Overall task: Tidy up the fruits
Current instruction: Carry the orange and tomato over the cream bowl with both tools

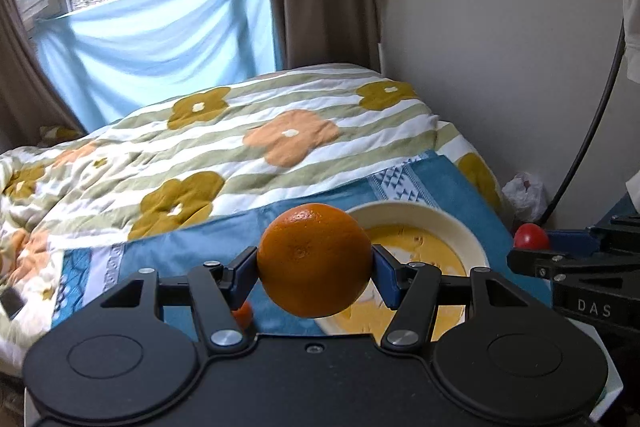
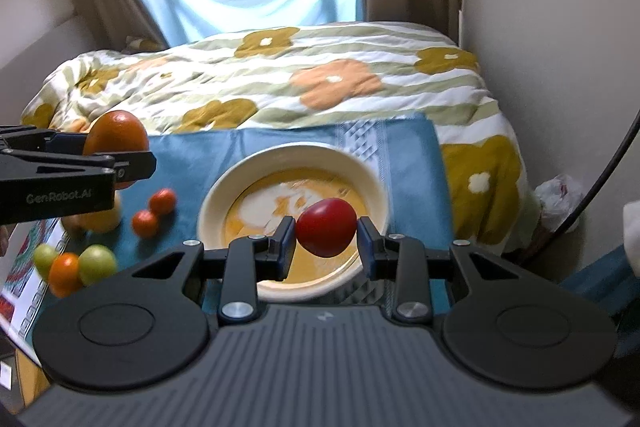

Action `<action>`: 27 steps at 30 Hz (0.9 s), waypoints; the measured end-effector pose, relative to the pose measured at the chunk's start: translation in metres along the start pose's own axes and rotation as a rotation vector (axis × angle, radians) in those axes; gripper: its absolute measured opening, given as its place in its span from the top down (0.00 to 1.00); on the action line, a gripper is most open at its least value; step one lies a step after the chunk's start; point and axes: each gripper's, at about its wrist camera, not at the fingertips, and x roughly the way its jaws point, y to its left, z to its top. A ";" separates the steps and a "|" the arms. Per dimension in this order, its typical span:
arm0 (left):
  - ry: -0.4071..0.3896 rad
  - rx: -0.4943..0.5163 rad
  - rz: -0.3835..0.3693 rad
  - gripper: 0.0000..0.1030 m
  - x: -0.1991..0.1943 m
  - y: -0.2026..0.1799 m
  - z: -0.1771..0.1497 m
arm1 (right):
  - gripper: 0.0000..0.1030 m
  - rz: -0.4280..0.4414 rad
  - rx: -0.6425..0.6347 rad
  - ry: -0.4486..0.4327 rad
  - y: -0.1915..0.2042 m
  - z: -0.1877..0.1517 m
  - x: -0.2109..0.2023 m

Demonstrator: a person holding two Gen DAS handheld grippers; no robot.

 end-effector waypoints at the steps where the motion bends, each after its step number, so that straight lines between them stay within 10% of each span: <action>1: 0.003 0.007 -0.007 0.38 0.007 -0.001 0.004 | 0.54 -0.002 0.008 0.000 -0.004 0.003 0.004; 27: 0.183 0.277 -0.165 0.38 0.169 -0.048 0.022 | 0.54 -0.101 0.136 0.077 -0.046 0.046 0.105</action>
